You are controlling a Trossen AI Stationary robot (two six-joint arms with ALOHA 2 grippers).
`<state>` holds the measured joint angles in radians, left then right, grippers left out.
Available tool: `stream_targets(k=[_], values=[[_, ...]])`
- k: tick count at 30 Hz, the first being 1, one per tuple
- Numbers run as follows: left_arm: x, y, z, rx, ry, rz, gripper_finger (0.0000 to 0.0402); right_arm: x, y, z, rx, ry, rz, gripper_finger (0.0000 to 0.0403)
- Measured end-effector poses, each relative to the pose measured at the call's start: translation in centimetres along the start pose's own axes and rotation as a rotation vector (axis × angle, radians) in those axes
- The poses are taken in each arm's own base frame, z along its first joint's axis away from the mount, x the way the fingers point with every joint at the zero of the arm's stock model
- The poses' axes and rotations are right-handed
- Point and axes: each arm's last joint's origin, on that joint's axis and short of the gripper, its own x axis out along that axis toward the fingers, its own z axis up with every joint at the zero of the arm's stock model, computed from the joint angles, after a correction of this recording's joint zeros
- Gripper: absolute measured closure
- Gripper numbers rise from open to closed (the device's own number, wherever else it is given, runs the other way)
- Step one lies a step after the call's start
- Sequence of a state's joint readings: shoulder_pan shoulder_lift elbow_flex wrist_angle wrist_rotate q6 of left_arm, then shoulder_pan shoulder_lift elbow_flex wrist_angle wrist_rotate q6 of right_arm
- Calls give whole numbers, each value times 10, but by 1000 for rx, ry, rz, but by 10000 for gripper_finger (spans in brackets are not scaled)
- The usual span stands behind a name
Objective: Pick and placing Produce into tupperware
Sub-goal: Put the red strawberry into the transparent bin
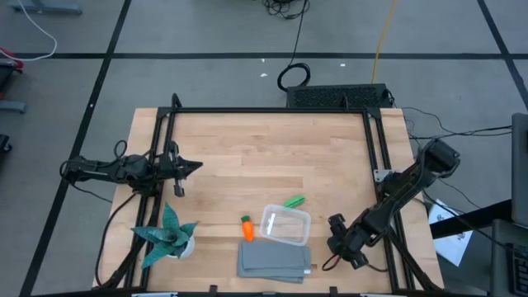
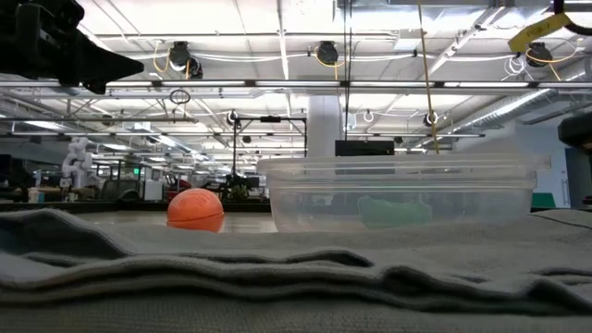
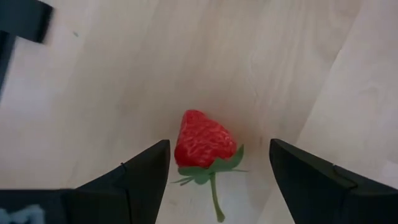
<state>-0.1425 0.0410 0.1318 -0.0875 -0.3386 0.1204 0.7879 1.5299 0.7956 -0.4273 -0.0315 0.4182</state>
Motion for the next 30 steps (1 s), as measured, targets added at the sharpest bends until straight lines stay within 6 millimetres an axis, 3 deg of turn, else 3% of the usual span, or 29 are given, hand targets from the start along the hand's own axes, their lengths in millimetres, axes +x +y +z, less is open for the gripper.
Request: stream_targets(k=[10, 24, 30], values=[[0, 0, 0, -19, 0, 0, 377, 5, -1, -1, -3, -36, 15, 145], [0, 0, 0, -21, -1, 0, 399, 5, 0, -1, 25, -26, 42, 273], [0, 0, 0, -22, -1, 0, 382, 3, -1, -1, 30, -34, 45, 273]])
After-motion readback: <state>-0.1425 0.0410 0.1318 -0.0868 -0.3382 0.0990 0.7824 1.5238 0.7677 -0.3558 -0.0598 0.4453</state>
